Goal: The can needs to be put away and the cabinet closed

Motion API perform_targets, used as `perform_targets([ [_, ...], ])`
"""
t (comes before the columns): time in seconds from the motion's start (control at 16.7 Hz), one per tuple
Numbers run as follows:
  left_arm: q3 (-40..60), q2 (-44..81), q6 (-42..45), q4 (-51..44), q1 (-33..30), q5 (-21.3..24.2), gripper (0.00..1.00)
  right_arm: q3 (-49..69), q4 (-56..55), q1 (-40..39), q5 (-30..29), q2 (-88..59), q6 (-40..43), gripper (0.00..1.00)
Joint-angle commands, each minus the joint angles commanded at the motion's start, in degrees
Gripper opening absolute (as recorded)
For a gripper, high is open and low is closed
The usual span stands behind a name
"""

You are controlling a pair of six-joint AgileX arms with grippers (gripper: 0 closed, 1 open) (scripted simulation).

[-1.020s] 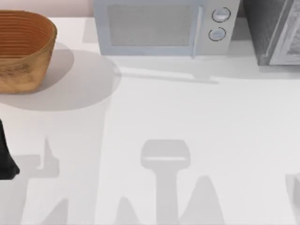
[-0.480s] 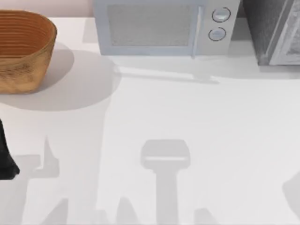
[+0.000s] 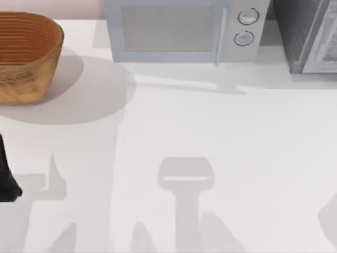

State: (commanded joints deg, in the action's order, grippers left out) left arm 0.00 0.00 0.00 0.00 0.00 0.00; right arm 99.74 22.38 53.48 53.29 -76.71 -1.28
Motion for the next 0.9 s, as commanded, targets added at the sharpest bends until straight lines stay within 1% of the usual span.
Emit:
perform_targets([
  [0.12, 0.0, 0.0, 0.0, 0.0, 0.0, 0.0, 1.0, -0.1, 0.2, -5.9, -5.9, 0.2, 0.0, 1.0],
  [0.3, 0.0, 0.0, 0.0, 0.0, 0.0, 0.0, 1.0, -0.3, 0.6, -17.4, -17.4, 0.5, 0.0, 1.0],
  [0.72, 0.0, 0.0, 0.0, 0.0, 0.0, 0.0, 1.0, -0.7, 1.7, -49.2, -49.2, 1.5, 0.0, 1.0],
  [0.9, 0.0, 0.0, 0.0, 0.0, 0.0, 0.0, 1.0, -0.9, 2.2, -61.8, -61.7, 1.9, 0.0, 1.0],
])
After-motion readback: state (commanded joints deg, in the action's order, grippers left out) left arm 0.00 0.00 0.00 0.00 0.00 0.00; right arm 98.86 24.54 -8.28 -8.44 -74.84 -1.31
